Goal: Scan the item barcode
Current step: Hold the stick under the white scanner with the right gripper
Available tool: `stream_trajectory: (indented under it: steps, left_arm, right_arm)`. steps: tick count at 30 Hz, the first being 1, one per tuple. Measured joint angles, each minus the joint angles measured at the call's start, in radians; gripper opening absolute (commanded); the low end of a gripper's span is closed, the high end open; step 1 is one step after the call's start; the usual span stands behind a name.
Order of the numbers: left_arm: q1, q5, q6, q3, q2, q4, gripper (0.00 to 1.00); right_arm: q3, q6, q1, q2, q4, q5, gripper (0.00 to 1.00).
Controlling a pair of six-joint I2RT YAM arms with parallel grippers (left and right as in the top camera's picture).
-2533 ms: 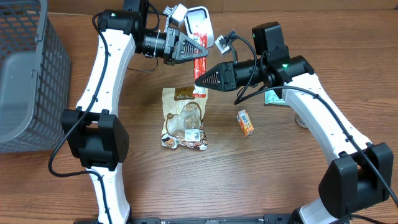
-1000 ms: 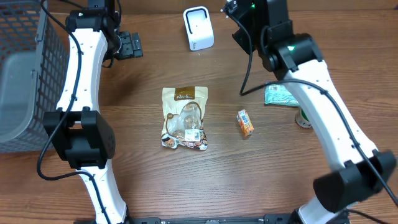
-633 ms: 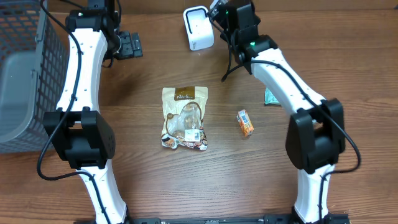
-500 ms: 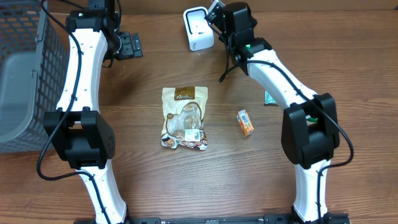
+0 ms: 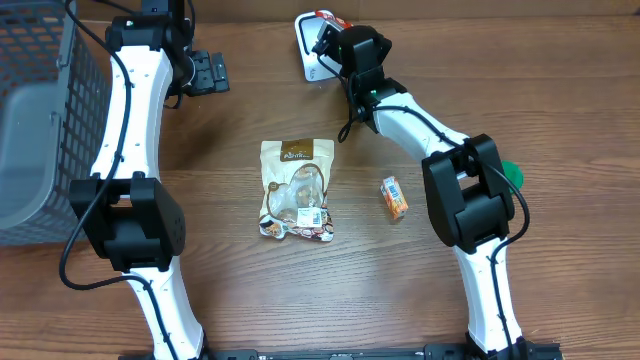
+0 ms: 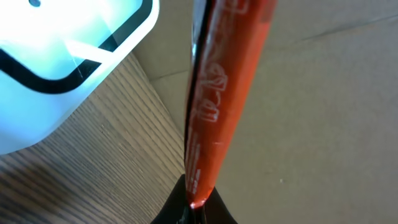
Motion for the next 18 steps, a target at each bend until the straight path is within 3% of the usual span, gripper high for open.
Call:
stream_trajectory:
  steps: [9, 18]
  left_arm:
    - [0.0, 0.0, 0.0, 0.0, 0.0, 0.0, 1.0]
    - [0.0, 0.0, 0.0, 0.0, 0.0, 0.0, 0.99]
  right_arm:
    - [0.0, -0.123, 0.008, 0.077, 0.077, 0.046, 0.04]
    - [0.0, -0.153, 0.022, 0.091, 0.159, 0.079, 0.04]
